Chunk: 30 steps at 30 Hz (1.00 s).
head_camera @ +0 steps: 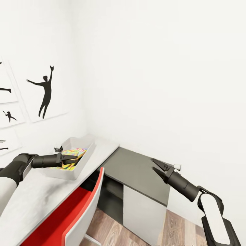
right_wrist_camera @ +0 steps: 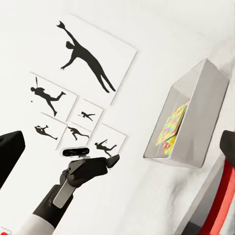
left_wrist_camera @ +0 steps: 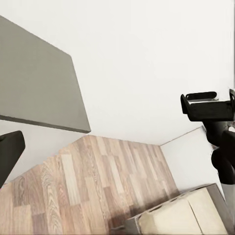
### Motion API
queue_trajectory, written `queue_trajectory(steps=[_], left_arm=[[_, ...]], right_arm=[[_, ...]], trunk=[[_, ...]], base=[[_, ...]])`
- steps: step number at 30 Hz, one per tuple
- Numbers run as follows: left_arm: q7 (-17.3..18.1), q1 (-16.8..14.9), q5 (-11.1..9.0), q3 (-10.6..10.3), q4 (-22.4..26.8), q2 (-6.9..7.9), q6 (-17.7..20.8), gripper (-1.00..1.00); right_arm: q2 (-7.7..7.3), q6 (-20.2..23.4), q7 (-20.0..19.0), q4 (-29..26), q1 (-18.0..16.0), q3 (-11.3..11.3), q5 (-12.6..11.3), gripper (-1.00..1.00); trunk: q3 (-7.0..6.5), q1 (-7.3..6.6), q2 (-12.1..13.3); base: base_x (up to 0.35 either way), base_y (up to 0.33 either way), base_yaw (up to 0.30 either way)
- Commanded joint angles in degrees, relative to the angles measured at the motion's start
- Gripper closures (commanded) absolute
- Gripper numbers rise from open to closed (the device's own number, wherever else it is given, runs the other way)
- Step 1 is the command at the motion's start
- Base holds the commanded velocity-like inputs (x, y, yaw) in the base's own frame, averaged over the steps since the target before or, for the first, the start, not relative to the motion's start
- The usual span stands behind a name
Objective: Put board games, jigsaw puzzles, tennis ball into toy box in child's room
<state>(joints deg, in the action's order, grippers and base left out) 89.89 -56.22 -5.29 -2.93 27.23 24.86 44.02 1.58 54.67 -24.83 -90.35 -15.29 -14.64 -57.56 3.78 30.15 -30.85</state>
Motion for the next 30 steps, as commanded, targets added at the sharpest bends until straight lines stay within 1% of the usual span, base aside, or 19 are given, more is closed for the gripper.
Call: queue_trajectory(steps=[1,4,10,14,20,24,30], left_arm=[[0.11,-0.03,-0.36,-0.32,0.01,0.05,0.89,-1.00],[0.11,-0.03,-0.28,-0.32,0.10,-0.01,1.83,-1.00],[0.11,-0.03,-0.04,-0.53,0.19,-0.25,2.51,-1.00],[0.11,-0.03,0.07,-0.63,0.24,-0.40,2.58,-1.00],[0.11,-0.03,0.10,-0.74,0.27,-0.43,2.60,-1.00],[0.11,-0.08,0.17,-0.74,0.28,-0.45,2.68,-1.00],[0.11,-0.12,0.19,-0.76,0.25,-0.49,2.73,-1.00]], right_arm=[[0.08,0.35,-0.35,0.04,-0.09,-0.17,0.34,-1.00],[0.07,0.35,-0.32,0.08,-0.09,-0.20,0.34,-1.00],[0.01,0.25,-0.31,0.46,-0.09,-0.28,0.34,-1.00],[-0.06,-1.75,-0.48,0.78,-0.09,-0.24,0.29,-1.00],[-0.02,-2.59,-0.41,0.94,-0.09,-0.21,0.26,-1.00],[0.00,-2.70,-0.39,0.96,-0.09,-0.21,0.26,-1.00],[-0.04,-2.72,-0.33,0.96,-0.09,-0.21,0.26,-1.00]], trunk=[[-0.09,-0.20,0.31],[-0.69,-0.86,1.52],[-1.89,-2.17,3.92],[-2.69,-3.05,5.53],[-3.89,-4.37,7.93],[-3.97,-4.37,7.93],[-4.10,-4.37,7.93]], base=[[0.000,0.000,-0.281],[0.000,0.000,-0.281],[0.000,0.000,-0.281],[-0.022,0.000,-0.281],[-0.211,0.000,-0.281],[-0.113,0.000,-0.281],[-0.018,0.000,-0.281]])
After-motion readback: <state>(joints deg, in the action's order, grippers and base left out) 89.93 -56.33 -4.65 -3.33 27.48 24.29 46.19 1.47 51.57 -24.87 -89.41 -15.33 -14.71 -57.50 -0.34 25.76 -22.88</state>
